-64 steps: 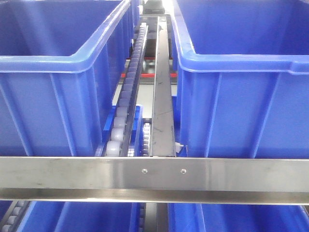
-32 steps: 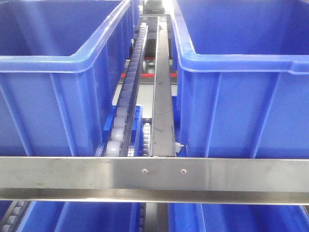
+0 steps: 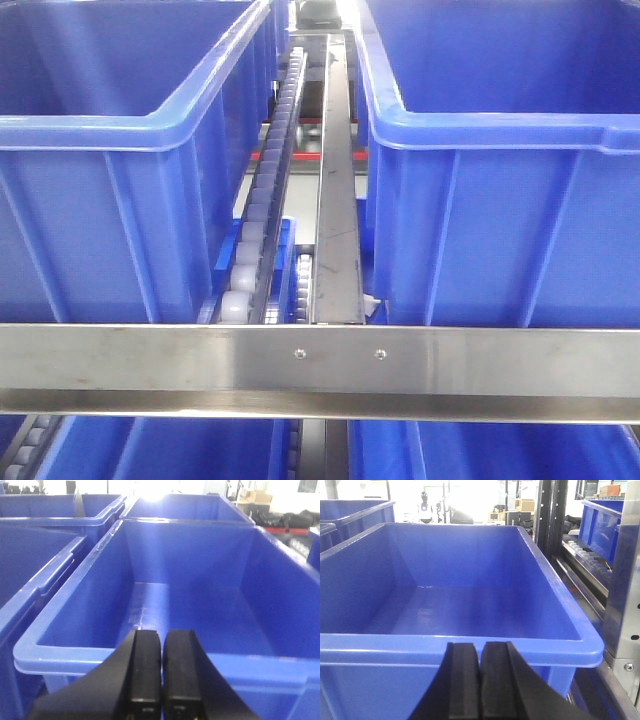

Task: Pick and sort blue part to right shelf

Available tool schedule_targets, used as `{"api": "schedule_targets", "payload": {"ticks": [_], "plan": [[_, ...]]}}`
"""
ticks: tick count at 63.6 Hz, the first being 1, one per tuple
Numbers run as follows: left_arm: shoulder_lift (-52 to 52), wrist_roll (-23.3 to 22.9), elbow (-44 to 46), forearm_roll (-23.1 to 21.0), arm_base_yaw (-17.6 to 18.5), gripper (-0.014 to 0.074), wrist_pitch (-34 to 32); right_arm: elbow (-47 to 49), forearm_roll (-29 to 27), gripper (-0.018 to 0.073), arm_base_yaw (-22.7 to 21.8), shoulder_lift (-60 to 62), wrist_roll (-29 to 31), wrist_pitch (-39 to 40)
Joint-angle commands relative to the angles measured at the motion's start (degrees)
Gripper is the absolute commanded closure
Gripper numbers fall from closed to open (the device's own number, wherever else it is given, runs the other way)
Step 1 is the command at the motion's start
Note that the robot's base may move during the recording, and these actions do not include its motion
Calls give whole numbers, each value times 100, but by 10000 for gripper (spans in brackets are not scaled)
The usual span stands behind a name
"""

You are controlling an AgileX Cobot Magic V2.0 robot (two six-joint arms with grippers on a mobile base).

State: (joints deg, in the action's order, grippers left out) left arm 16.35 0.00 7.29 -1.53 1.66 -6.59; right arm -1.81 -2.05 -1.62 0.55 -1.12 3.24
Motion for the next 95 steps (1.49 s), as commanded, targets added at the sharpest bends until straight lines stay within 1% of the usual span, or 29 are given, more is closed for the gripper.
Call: {"api": "schedule_targets", "payload": {"ticks": [1, 7, 14, 18, 23, 25, 28, 29, 31, 95], "plan": [[-267, -38, 36, 291, 49, 471, -405, 128, 7, 528, -27, 132, 24, 552], [-787, -38, -135, 281, 202, 471, -12, 128, 7, 528, -27, 132, 24, 552], [-1411, -38, -276, 208, 219, 471, 659, 128, 7, 528, -27, 132, 24, 552], [-1631, -38, -383, 153, 219, 471, 659, 128, 7, 528, -27, 132, 24, 552], [-1814, -38, -612, 153, 219, 471, 278, 128, 7, 528, -27, 132, 24, 552], [-1800, -38, -771, 99, 219, 471, -21, 128, 7, 528, -27, 127, 24, 552], [-1800, -38, -928, 14, 219, 471, -242, 128, 7, 528, -27, 127, 24, 552], [-1800, -38, -911, 20, 219, 471, -26, 128, 7, 528, -27, 127, 24, 552], [-1800, -38, -880, 20, 219, 471, 94, 128, 7, 528, -27, 127, 24, 547], [-1800, -38, -909, 9, 219, 472, 41, 128, 7, 528, -27, 127, 24, 547]]}}
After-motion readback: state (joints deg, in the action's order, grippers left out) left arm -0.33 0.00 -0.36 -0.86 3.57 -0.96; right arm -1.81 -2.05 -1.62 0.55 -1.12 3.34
